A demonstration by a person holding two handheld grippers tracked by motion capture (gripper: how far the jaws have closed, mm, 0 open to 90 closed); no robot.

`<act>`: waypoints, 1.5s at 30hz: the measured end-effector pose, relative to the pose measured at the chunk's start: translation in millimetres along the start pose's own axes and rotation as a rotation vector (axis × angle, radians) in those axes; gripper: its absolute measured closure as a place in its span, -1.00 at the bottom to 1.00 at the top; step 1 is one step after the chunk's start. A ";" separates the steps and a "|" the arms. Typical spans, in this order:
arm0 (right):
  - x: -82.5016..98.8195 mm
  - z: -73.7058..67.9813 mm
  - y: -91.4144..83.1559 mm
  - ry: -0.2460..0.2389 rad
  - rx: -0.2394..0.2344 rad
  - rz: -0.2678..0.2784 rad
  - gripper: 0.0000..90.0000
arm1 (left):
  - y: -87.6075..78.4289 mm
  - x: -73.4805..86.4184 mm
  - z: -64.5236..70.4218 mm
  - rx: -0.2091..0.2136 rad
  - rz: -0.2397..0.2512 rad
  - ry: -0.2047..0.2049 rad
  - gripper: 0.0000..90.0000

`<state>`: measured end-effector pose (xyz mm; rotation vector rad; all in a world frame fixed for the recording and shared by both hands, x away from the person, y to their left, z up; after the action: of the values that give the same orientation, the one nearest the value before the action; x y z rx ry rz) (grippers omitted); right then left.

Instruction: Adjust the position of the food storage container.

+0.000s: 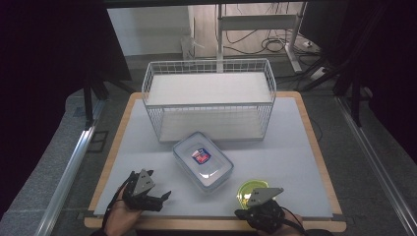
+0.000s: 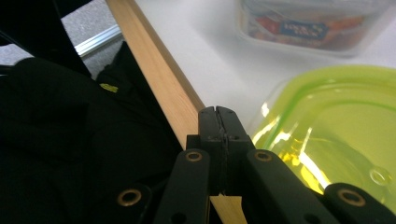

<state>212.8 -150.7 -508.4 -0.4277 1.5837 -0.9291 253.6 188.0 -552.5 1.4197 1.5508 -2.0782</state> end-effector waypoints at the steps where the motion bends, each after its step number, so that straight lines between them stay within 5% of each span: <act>1: 0.8 1.3 0.1 0.004 0.001 0.000 1.00 | 0.0 0.0 0.0 0.000 0.000 0.000 -0.82; 13: 4.8 11.4 -3.7 0.036 0.000 0.009 1.00 | 0.7 0.2 0.5 0.001 -0.003 0.005 -0.82; 45: 29.7 81.3 -29.6 0.175 0.123 0.030 1.00 | 1.2 -0.1 0.3 0.003 -0.005 -0.002 -0.82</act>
<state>275.9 -216.8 -504.6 -0.2406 1.6747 -1.0577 254.3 187.2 -553.3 1.4152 1.5532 -2.0851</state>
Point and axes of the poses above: each handheld gripper's, and its own axes: y roughly forward along the jaws, x roughly out of its underside, z roughly to its right, the point moved 4 cm from there along y, roughly forward along the jaws, and after that the axes turned 11 degrees about -y, right-handed, at the moved point
